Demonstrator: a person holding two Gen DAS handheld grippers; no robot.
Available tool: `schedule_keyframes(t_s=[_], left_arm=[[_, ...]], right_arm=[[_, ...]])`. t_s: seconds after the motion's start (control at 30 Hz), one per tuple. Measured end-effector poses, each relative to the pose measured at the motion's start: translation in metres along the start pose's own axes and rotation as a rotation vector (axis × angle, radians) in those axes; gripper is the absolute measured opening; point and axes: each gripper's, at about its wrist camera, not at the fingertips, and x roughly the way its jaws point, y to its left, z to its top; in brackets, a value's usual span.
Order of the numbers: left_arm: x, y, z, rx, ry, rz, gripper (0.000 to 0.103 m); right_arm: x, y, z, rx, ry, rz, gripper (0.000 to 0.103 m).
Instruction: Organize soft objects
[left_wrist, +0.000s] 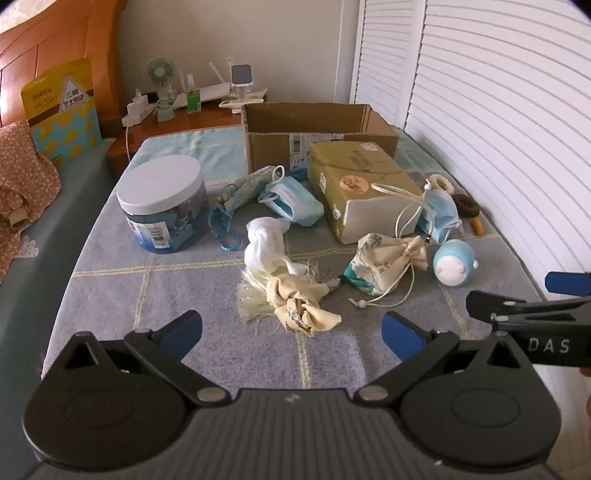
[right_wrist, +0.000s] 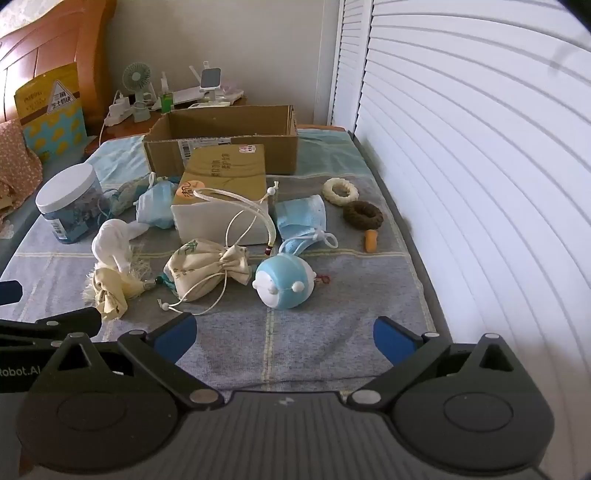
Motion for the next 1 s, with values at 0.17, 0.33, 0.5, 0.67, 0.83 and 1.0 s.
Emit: schedule_keyframes(t_s=[0.17, 0.33, 0.5, 0.67, 0.83, 1.0], left_arm=[[0.0, 0.004, -0.002, -0.002, 0.001, -0.006, 0.102], [-0.001, 0.007, -0.001, 0.001, -0.003, -0.011, 0.102], [-0.002, -0.002, -0.001, 0.009, -0.003, 0.005, 0.102], [-0.002, -0.002, -0.001, 0.008, -0.004, 0.003, 0.102], [-0.001, -0.004, 0.0, 0.01, -0.002, 0.008, 0.102], [-0.001, -0.004, 0.0, 0.008, -0.002, 0.008, 0.102]], right_arm=[[0.0, 0.0, 0.0, -0.001, 0.005, -0.002, 0.103], [0.001, -0.001, 0.0, -0.001, 0.003, -0.003, 0.103], [0.001, -0.001, 0.001, -0.003, 0.003, -0.005, 0.103], [0.001, 0.0, 0.002, -0.003, 0.004, -0.005, 0.103], [0.003, -0.001, 0.002, -0.005, 0.002, -0.008, 0.103], [0.001, -0.003, 0.002, -0.006, 0.0, -0.009, 0.103]])
